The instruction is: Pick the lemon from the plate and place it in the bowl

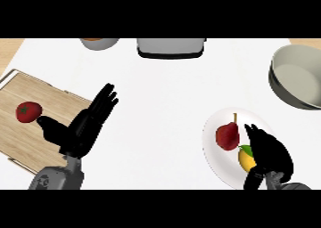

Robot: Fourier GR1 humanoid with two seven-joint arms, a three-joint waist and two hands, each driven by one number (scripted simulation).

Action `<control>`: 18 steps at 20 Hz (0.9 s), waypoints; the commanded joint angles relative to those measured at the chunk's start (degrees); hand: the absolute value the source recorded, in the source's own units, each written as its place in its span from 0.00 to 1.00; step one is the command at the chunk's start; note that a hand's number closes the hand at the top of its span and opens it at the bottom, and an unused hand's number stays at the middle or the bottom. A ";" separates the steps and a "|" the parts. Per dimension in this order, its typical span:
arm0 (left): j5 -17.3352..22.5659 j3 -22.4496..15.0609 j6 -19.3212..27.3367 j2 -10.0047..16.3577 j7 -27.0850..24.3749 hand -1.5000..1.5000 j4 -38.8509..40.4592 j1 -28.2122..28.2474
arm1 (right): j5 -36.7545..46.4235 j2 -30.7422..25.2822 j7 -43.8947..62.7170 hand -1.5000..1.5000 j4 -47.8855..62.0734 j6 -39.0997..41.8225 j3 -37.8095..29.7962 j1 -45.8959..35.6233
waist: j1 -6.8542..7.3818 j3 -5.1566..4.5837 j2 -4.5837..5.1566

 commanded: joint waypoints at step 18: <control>-1.86 3.73 -3.93 -2.30 0.47 0.50 2.21 -1.93 | 8.45 1.86 -18.12 1.00 13.60 -9.63 -2.09 -1.66 | 0.00 -0.01 0.01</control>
